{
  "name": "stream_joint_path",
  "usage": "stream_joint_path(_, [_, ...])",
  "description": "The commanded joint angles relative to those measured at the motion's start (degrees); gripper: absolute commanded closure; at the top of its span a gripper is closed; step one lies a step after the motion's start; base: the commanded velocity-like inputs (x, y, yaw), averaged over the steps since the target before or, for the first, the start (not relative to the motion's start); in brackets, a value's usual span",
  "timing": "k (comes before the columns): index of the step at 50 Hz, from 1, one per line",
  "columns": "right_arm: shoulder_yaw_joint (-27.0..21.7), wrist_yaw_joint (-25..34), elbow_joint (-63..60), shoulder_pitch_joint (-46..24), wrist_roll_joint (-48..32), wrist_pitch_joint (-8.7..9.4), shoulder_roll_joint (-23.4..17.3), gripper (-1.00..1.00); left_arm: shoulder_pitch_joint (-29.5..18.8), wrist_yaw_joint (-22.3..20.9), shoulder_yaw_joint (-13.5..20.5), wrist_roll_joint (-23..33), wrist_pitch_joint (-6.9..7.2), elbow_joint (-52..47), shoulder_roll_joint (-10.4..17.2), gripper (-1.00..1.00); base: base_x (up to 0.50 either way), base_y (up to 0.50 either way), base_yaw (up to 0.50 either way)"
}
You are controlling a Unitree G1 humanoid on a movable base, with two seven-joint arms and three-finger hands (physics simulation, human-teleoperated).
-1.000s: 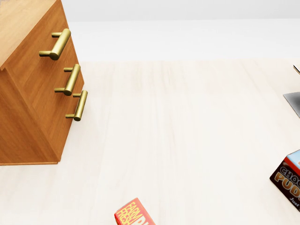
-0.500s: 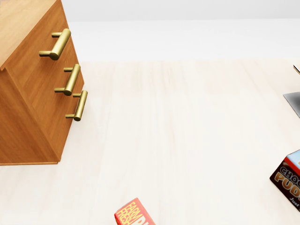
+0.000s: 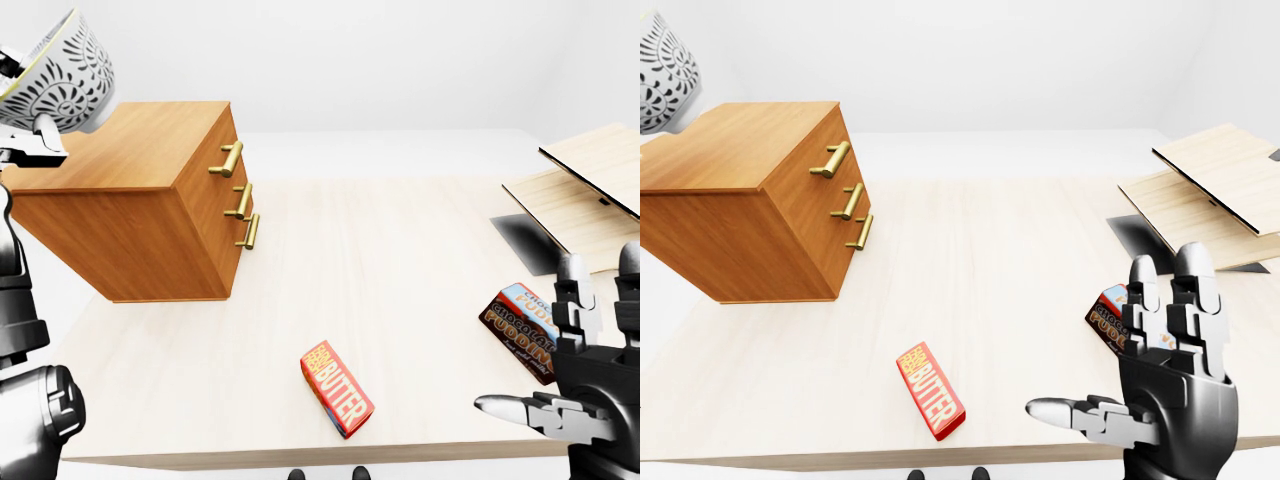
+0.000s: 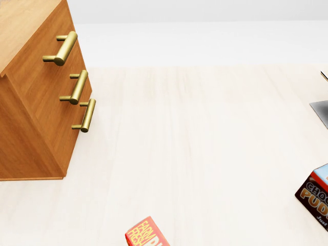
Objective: Close the top drawer of the cabinet and put the bowl on top of it.
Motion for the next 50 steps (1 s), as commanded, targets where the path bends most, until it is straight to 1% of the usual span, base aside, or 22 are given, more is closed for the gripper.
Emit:
stream_joint_path(1, [0.61,-0.2,-0.04,0.1,-0.56,-0.21,0.12,-1.0,-1.08,3.05,-0.54,4.11,0.0,3.4,-1.78,1.0,0.0,0.0,0.0])
stream_joint_path(6, [0.15,-0.31,-0.32,0.13,0.07,0.17,-0.16,-1.0,-3.23,4.9,-1.79,4.58,0.0,8.09,-2.62,1.0,0.0,0.0,0.0])
stream_joint_path(8, [0.06,-0.16,-0.36,0.25,0.22,0.06,0.01,-1.0,-3.47,6.11,-2.43,5.04,0.0,9.95,-3.46,1.0,0.0,0.0,0.0])
stream_joint_path(15, [0.59,-0.12,-0.13,0.37,-0.2,-0.39,0.18,-1.0,-4.45,8.36,-3.45,5.84,0.0,14.25,-4.97,1.0,0.0,0.0,0.0])
stream_joint_path(19, [0.53,-0.36,-0.07,0.12,-0.18,-0.23,-0.08,-1.0,-4.47,8.08,-3.67,6.33,0.0,14.41,-5.1,1.0,0.0,0.0,0.0])
stream_joint_path(22, [0.56,-0.36,-0.07,0.2,-0.16,-0.26,-0.09,-1.0,-5.27,9.16,-4.12,6.68,0.0,17.01,-5.46,1.0,0.0,0.0,0.0])
stream_joint_path(30, [0.51,-0.33,-0.15,0.3,-0.07,-0.32,-0.01,-1.0,-4.82,8.85,-3.94,6.62,0.0,16.58,-5.57,1.0,0.0,0.0,0.0])
stream_joint_path(37, [0.61,-0.5,-0.03,0.13,-0.23,-0.28,-0.11,-1.0,-3.86,7.58,-3.89,7.06,0.0,13.66,-5.67,1.0,0.0,0.0,0.0])
stream_joint_path(50, [0.61,-0.53,-0.14,0.26,-0.07,-0.3,-0.1,-1.0,-4.46,7.98,-4.46,8.08,0.0,15.29,-6.67,1.0,0.0,0.0,0.0])
